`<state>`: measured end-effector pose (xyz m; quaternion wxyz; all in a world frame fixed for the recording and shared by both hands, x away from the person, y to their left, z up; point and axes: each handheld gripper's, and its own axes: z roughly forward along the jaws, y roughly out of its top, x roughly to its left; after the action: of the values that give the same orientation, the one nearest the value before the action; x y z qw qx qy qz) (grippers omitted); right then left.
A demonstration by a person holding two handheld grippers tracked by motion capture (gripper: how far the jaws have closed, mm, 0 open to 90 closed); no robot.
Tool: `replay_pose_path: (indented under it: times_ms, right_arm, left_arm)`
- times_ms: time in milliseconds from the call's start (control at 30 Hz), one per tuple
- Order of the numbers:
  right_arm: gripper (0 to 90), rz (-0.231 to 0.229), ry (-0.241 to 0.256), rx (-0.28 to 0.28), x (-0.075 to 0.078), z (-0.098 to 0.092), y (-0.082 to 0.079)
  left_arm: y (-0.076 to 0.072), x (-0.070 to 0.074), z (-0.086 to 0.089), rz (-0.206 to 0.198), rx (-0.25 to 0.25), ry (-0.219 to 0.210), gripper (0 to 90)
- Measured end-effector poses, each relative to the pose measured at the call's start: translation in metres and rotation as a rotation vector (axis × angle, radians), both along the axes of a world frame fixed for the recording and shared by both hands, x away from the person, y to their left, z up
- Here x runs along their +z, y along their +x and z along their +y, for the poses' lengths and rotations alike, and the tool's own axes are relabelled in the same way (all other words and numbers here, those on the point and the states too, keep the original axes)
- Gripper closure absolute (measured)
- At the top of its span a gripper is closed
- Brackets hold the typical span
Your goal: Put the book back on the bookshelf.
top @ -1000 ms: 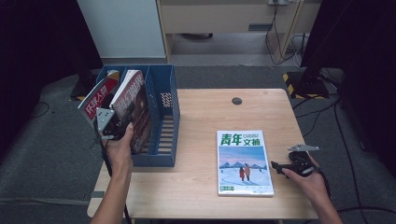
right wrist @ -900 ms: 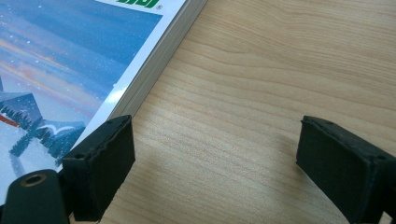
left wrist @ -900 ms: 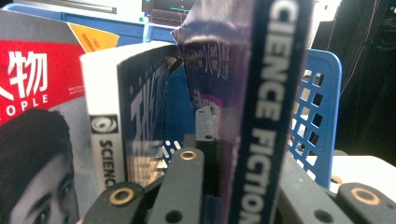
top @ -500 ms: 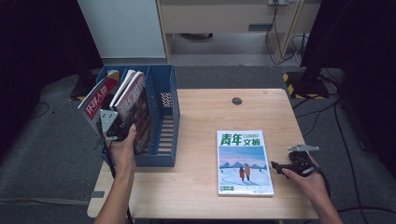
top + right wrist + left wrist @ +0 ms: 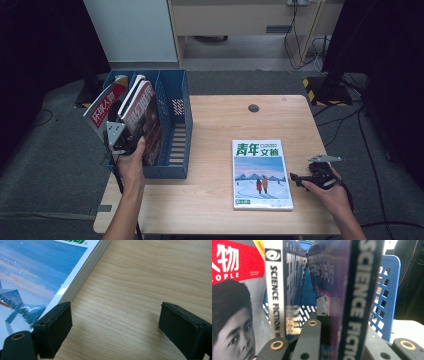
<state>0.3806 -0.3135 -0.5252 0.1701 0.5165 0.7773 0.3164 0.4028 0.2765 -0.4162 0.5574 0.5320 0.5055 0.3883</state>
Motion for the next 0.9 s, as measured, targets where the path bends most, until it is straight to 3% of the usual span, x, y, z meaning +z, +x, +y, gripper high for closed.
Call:
replay_pose_path:
  times_ms: [600, 900]
  right_arm:
    - [11.7, 0.005, -0.008, 0.007, -0.0010, 0.0013, 0.0002]
    - [11.7, 0.011, -0.005, 0.005, -0.0013, 0.0017, 0.0001]
  left_arm:
    - [-0.0083, -0.0051, 0.0018, 0.015, -0.009, 0.003, 82.9]
    - [-0.0059, -0.0057, -0.0010, -0.008, -0.016, 0.011, 83.9]
